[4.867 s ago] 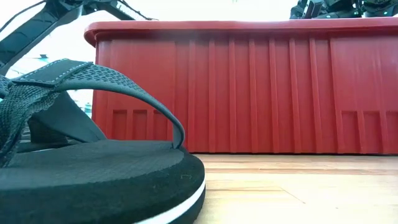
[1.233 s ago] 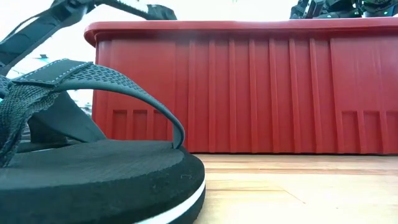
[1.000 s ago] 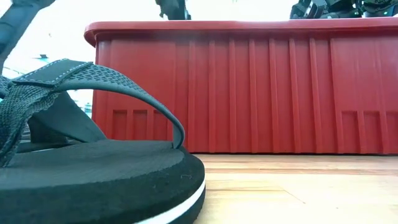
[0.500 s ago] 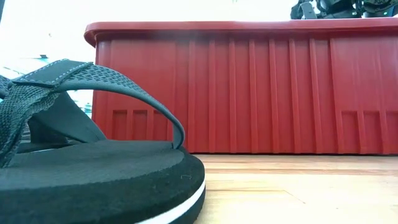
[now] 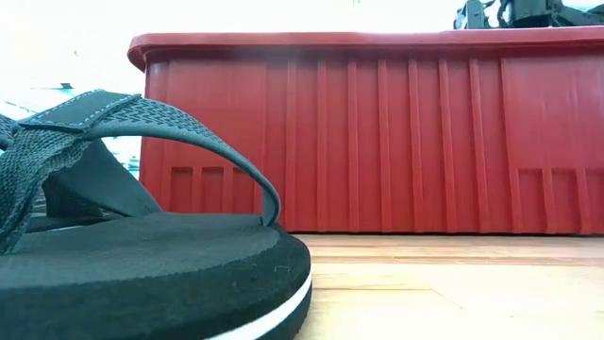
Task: Pick and place slides into bin
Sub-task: Put the right flip flop into the bin
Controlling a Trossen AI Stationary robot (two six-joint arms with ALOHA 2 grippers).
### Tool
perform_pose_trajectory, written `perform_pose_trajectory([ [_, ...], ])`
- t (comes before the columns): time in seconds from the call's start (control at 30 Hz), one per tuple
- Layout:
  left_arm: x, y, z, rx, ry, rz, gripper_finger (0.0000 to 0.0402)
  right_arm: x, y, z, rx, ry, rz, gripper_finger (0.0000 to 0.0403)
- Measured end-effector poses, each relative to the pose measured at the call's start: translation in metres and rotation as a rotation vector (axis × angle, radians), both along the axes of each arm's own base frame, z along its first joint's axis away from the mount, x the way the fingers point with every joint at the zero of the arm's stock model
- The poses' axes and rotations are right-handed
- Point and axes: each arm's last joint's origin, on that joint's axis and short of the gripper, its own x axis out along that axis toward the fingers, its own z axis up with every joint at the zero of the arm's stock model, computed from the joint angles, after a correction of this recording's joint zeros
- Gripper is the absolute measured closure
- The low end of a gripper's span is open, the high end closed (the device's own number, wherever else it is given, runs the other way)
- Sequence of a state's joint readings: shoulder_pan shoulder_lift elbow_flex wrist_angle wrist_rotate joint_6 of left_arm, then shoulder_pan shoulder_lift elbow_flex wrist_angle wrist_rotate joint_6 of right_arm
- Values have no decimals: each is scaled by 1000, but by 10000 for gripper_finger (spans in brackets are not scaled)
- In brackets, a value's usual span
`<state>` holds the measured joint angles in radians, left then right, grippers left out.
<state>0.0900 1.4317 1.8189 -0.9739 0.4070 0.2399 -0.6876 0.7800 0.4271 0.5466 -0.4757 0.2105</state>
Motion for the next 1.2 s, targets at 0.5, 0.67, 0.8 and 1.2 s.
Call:
perform_pose_trajectory([
  [0.5, -55, 13, -103, -152, -671, 299, 401, -8, 4, 10, -81, -49, -79, 403],
  [0.67, -68, 16, -129, -202, -771, 470, 401, -8, 8, 10, -96, -39, 53, 403],
  [0.8, -76, 18, -135, -183, -742, 571, 401, -8, 11, 10, -92, -37, 151, 403],
  [1.2, -97, 38, -140, -115, -654, 848, 401, -9, 14, 10, -99, -12, 323, 403],
])
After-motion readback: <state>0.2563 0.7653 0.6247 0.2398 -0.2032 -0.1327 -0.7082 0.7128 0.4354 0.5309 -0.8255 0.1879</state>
